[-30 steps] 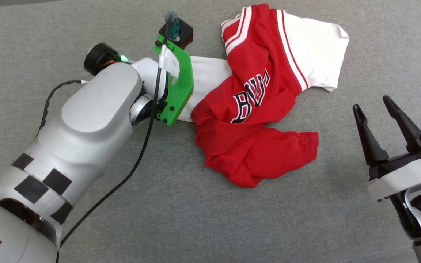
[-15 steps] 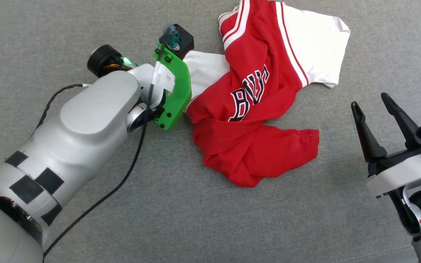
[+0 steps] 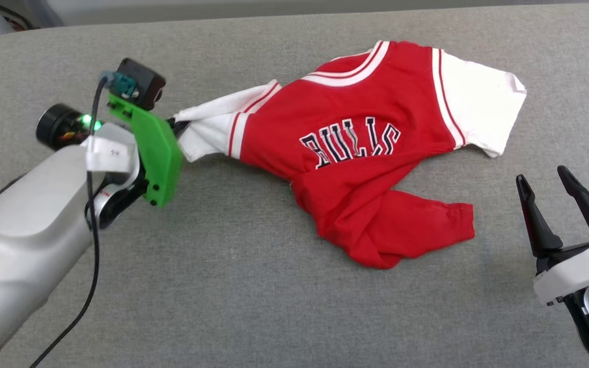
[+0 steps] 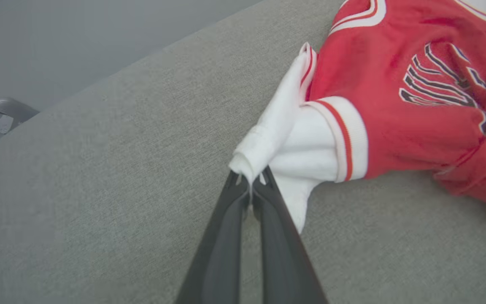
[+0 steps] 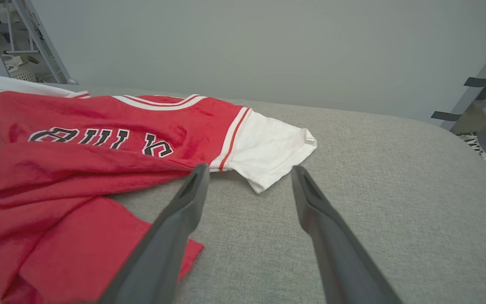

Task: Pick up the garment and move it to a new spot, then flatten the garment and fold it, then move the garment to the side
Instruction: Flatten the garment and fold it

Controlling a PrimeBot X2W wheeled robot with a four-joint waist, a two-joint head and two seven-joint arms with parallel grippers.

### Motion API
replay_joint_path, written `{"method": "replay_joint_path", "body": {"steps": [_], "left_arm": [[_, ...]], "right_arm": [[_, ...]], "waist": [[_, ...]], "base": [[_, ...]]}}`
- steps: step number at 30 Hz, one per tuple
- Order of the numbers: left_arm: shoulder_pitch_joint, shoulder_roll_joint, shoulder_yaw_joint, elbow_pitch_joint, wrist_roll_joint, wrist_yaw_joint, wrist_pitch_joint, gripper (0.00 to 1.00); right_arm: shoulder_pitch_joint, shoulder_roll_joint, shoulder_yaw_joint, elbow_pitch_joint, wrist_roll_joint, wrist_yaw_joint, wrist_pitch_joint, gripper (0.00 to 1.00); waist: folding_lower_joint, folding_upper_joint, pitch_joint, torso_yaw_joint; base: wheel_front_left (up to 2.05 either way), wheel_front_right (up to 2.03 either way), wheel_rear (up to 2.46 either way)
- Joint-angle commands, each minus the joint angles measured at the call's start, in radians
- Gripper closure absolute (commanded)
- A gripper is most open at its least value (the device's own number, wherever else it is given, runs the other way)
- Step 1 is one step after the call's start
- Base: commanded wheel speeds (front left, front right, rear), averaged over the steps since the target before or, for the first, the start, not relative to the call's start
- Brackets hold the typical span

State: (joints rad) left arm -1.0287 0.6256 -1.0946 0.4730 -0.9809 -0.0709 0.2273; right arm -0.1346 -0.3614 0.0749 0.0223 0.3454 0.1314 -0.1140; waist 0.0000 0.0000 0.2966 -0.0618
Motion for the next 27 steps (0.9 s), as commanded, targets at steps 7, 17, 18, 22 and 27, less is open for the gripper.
{"method": "replay_joint_path", "body": {"steps": [7, 17, 18, 22, 27], "left_arm": [[0.246, 0.151, 0.060, -0.159, -0.105, 0.134, -0.106, 1.00], [0.503, 0.109, 0.029, -0.187, -0.198, 0.218, -0.180, 1.00], [0.509, 0.100, 0.026, -0.181, -0.198, 0.219, -0.185, 1.00], [0.510, 0.074, 0.036, -0.151, -0.174, 0.232, -0.252, 0.00], [0.492, 0.078, 0.068, -0.172, -0.104, 0.304, -0.380, 0.00]], "right_arm": [[0.076, 0.004, -0.038, 0.007, 0.003, -0.001, 0.030, 0.00], [0.100, -0.001, -0.065, -0.002, 0.006, -0.001, 0.058, 0.00], [0.097, -0.004, -0.066, -0.003, 0.006, -0.001, 0.062, 0.00], [0.076, -0.023, -0.080, -0.020, 0.015, -0.001, 0.078, 0.00], [0.011, -0.089, -0.103, -0.049, 0.023, -0.001, 0.105, 0.00]], "waist": [[0.0000, 0.0000, -0.067, 0.048], [0.0000, 0.0000, -0.073, 0.052], [0.0000, 0.0000, -0.075, 0.052], [0.0000, 0.0000, -0.089, 0.060], [0.0000, 0.0000, -0.102, 0.082]], "base": [[0.00, 0.00, 0.00], [0.00, 0.00, 0.00], [0.00, 0.00, 0.00], [0.00, 0.00, 0.00], [0.00, 0.00, 0.00]]}}
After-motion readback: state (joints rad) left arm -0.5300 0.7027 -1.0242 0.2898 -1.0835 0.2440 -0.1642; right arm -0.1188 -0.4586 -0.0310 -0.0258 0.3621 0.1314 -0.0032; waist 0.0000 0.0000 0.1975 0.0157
